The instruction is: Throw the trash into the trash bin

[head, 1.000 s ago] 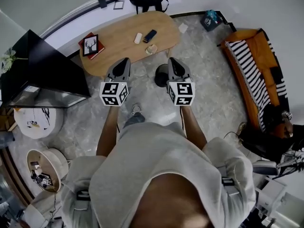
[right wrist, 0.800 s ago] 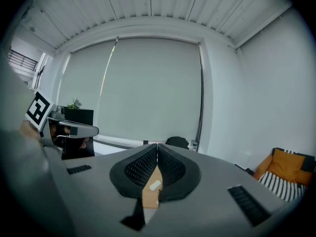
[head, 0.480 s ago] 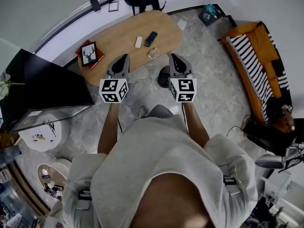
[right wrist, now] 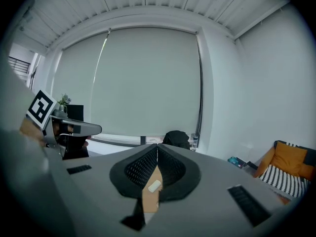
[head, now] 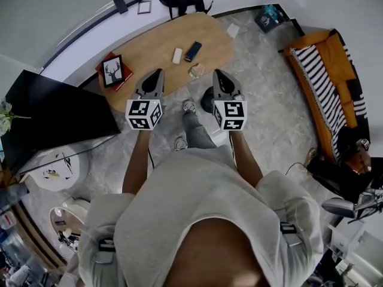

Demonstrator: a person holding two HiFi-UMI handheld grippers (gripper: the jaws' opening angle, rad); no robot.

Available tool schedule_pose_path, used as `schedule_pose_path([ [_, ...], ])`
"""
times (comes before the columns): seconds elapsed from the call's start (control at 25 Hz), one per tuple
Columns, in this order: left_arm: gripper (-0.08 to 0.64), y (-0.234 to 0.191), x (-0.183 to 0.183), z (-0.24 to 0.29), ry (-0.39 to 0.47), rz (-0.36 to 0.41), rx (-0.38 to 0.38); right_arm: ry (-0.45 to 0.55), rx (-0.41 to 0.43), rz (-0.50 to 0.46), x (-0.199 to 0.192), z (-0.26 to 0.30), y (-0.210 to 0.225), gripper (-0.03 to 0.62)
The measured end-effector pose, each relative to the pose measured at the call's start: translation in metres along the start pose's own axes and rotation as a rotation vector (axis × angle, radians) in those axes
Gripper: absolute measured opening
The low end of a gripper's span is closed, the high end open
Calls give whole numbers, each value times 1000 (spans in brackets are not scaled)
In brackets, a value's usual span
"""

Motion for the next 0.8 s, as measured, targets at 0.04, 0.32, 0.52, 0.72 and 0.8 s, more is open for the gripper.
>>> schedule_pose_path([
  [0.04, 17, -2, 2, 6, -3, 2, 2, 1, 1, 4, 0, 7, 4, 28],
  [0.32, 17, -12, 26, 60, -20, 31, 14, 18, 19, 27, 7, 60, 37, 28],
  [0.52, 17, -17, 53, 103, -3, 52, 19, 46, 31, 35, 21, 95, 65, 28],
  [0.72, 17, -17, 67, 139, -6, 52, 29, 49, 42, 38, 25, 125, 93, 28],
  [0.8, 17, -19, 68, 152, -15, 50, 35, 44, 46, 43, 23, 137, 102, 28],
])
Point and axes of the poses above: the fingertips, and each gripper's own axes: z forward along the fingers, y to its right, x out of its top, the point moved 7 cm from there along -z, backward along the fingers, and after that the axes turned 12 degrees about -z, right-handed, at the moved point
